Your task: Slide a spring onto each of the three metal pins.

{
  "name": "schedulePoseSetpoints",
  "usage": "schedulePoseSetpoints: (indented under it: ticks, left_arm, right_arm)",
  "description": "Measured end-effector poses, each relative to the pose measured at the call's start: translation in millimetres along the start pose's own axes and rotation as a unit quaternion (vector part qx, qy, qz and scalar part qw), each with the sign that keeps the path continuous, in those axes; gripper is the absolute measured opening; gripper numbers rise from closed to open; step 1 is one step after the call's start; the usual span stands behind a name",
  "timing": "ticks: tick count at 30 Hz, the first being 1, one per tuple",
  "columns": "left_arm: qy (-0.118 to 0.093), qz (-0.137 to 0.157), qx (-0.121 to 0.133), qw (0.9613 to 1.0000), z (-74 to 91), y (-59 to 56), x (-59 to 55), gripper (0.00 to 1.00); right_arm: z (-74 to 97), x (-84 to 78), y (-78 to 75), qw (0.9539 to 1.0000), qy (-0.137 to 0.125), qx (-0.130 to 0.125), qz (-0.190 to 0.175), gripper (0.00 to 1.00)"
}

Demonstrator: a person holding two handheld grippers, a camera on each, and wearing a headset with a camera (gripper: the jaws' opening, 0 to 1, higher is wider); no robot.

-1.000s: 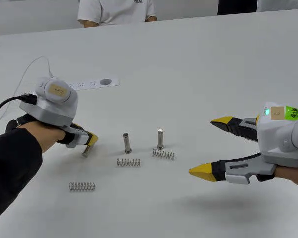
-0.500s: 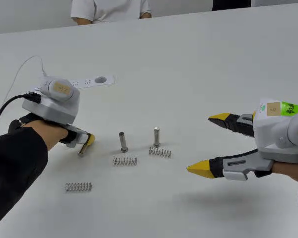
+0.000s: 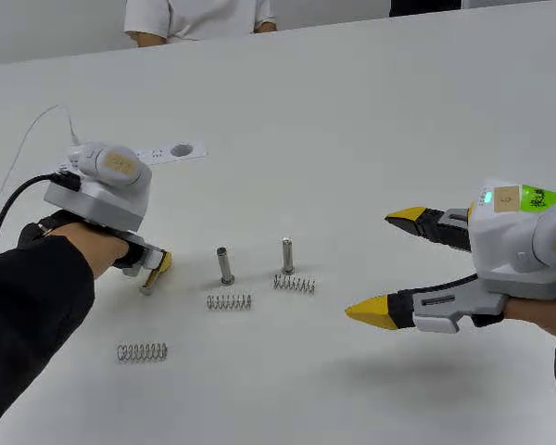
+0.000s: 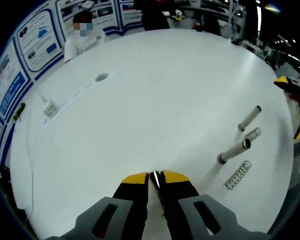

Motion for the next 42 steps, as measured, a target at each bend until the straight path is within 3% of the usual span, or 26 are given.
schedulePoseSetpoints:
  ticks: [12, 21, 29, 42]
  left_arm:
    - [0.023, -0.008, 0.015, 0.9996, -1.1, -2.4, 3.6, 0.1]
    - [0.024, -0.019, 0.035, 0.9989, -1.2, -5.8, 3.3, 0.09]
    - [0.024, -0.002, 0.027, 0.9993, -0.4, -4.0, 1.8, 0.08]
    - [-0.01, 0.008, 0.015, 0.9998, 24.6, -4.1, 1.4, 0.08]
  right_arm:
    - [-0.5, -1.2, -0.2, 1.0, 0.001, 0.002, -0.001, 0.78]
    - [-1.0, -0.8, 1.2, 1.0, 0.002, 0.003, 0.001, 0.78]
    - [1.3, 0.0, -1.1, 1.0, -0.002, -0.003, -0.002, 0.77]
    - [0.1, 1.0, 1.4, 1.0, -0.001, 0.001, 0.002, 0.77]
Point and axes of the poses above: the centre of the closed fingertips' face, and the gripper's own axes: z roughly backward along the fingers, y roughly to its left, x roughly out of its top, the point moved 8 cm from there along z, roughly backward along the fingers, and after that the axes turned 9 degrees about y, right-handed, at the moved point
